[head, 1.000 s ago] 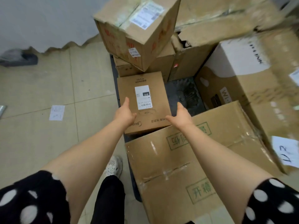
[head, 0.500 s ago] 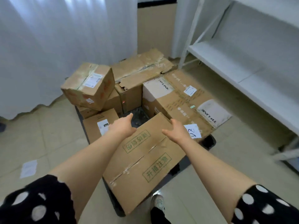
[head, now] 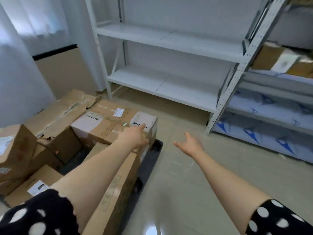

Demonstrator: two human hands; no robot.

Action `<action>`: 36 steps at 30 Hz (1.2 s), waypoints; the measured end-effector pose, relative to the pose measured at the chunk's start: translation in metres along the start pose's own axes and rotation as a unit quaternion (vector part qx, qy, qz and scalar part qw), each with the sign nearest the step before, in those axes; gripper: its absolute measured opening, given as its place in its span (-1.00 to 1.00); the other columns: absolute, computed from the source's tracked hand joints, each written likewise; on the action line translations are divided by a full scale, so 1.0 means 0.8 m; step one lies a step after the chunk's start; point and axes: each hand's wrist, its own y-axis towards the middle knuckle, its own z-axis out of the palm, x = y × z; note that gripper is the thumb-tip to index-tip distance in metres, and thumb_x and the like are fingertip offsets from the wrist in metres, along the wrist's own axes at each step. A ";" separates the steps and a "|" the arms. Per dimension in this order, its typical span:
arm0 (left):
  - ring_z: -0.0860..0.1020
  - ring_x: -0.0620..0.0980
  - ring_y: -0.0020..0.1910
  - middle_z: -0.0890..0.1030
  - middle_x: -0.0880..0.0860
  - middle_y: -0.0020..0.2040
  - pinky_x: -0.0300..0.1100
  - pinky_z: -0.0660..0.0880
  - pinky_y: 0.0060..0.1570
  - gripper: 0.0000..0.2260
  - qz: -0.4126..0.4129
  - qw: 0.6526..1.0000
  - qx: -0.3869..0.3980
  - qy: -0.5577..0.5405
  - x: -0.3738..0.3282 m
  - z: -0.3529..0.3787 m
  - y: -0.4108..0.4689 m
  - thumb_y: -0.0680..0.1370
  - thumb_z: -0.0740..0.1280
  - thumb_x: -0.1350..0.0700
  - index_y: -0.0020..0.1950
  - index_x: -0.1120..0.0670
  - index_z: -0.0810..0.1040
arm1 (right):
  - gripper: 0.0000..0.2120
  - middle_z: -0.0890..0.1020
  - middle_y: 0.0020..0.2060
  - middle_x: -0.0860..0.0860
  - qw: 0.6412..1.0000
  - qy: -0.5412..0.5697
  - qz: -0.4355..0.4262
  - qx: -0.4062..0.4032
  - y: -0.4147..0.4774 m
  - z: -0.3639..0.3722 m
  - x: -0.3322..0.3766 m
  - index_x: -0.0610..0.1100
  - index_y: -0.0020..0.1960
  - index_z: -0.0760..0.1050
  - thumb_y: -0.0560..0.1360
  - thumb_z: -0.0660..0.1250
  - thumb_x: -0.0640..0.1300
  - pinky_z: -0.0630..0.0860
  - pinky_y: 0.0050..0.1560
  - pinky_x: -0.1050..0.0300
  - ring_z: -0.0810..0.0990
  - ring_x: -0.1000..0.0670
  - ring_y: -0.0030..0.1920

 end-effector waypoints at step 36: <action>0.37 0.13 0.37 0.35 0.12 0.45 -0.07 0.34 0.26 -0.50 0.466 0.874 0.107 0.088 -1.254 0.101 0.368 0.63 0.16 -0.03 0.54 0.00 0.13 | -0.52 0.35 0.43 -0.16 0.852 0.283 0.368 -0.243 0.241 -0.535 -0.945 -0.25 0.47 0.23 0.64 0.11 -0.01 0.26 0.32 0.14 0.33 -0.14 0.41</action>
